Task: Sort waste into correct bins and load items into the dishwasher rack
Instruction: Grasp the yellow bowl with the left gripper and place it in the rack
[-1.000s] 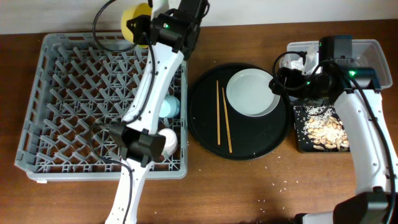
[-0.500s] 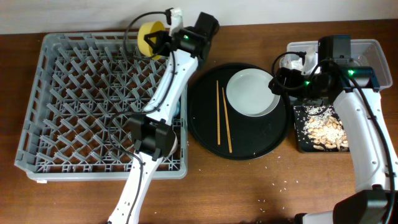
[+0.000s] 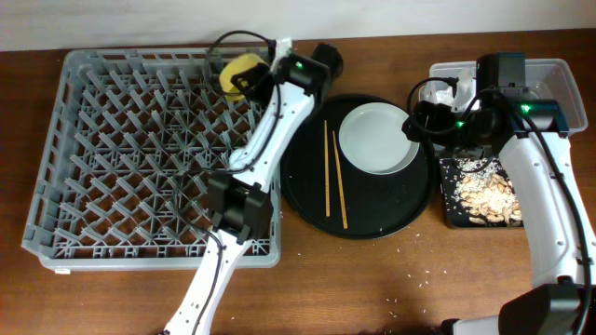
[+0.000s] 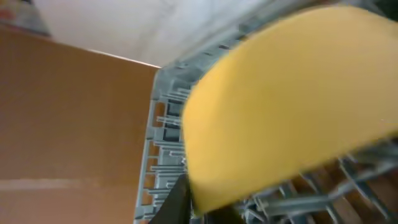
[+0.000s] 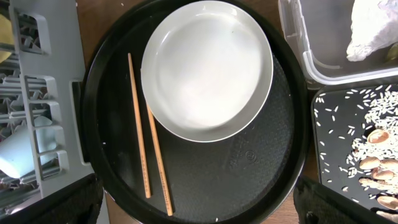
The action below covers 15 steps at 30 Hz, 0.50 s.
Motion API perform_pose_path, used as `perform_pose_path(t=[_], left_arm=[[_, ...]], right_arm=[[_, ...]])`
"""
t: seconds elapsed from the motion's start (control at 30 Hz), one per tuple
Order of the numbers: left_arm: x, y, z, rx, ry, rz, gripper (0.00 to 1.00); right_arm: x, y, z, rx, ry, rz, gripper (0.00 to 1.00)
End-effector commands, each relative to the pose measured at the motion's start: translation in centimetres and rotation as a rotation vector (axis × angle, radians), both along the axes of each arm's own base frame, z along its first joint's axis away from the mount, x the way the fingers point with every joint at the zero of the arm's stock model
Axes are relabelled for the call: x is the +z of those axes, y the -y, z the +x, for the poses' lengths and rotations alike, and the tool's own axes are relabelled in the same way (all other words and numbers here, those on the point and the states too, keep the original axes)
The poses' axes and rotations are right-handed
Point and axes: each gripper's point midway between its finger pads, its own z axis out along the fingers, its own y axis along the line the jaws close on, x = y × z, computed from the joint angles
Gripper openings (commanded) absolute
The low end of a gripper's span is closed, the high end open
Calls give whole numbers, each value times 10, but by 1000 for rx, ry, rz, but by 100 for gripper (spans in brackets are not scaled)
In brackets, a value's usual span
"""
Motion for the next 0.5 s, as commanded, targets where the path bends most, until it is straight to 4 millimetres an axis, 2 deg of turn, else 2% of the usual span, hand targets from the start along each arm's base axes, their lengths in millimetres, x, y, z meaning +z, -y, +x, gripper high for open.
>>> perform_pose_path(t=[0.0,0.07,0.17,0.23,0.33,0.37,0.43,0.47], left_arm=[[-41,10,-11,-13,-151,-92,24],[-45,11,-18,-13,-200,-124,32],[-46,24,-22,-56,-262,-238,46],[-31,35,-24,-87,-249,-344,53],[9,56,-30,-167,-215,-543,67],[23,72,-37,-213,-220,-668,75],[34,101,-49,-289,-263,-855,92],[38,121,-58,-337,-308,-971,92]], right_arm=[[-5,0,-1,6,-13,-10,98],[-5,0,-1,6,-13,-10,98],[-5,0,-1,6,-13,-10,98],[-5,0,-1,5,-13,-10,99],[-5,0,-1,5,-13,-10,99],[-6,0,-1,6,-13,-10,98],[-6,0,-1,6,-14,-10,98],[-5,0,-1,6,-13,-10,99]])
